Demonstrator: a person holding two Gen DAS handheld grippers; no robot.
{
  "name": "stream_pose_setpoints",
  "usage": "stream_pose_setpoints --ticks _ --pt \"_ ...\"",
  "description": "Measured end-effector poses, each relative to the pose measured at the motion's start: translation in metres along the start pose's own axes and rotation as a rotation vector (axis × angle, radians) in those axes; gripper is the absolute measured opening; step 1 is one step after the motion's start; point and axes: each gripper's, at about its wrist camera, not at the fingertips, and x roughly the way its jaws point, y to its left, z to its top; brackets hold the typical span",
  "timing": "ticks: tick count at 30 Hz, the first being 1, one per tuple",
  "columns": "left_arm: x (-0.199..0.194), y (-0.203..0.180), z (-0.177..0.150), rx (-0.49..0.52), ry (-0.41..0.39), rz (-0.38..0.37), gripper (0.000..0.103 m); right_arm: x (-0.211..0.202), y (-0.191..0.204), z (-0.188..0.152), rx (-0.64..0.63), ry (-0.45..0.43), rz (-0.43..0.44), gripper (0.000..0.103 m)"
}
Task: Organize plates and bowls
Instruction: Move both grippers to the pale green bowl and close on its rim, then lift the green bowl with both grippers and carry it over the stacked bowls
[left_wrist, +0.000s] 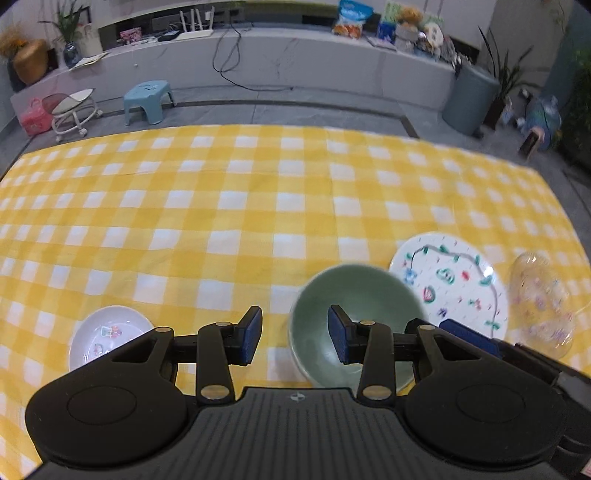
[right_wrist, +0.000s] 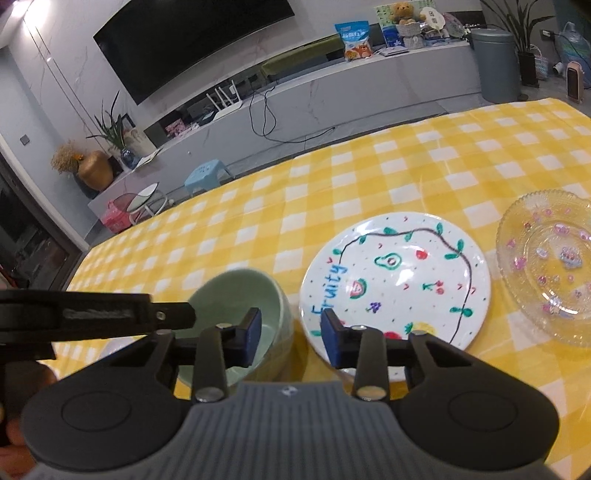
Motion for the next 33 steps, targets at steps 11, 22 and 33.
stream_pose_setpoints --ticks 11,22,33 --pt "0.021 -0.003 -0.001 0.048 0.081 0.036 0.032 0.014 0.005 -0.006 -0.038 0.052 -0.005 0.029" --pt "0.025 -0.013 0.0 0.091 0.078 0.026 0.014 0.028 0.0 -0.009 0.014 0.115 0.029 0.026" --pt "0.016 -0.018 -0.002 0.109 0.061 0.012 0.009 0.029 -0.003 -0.011 0.02 0.147 -0.025 0.016"
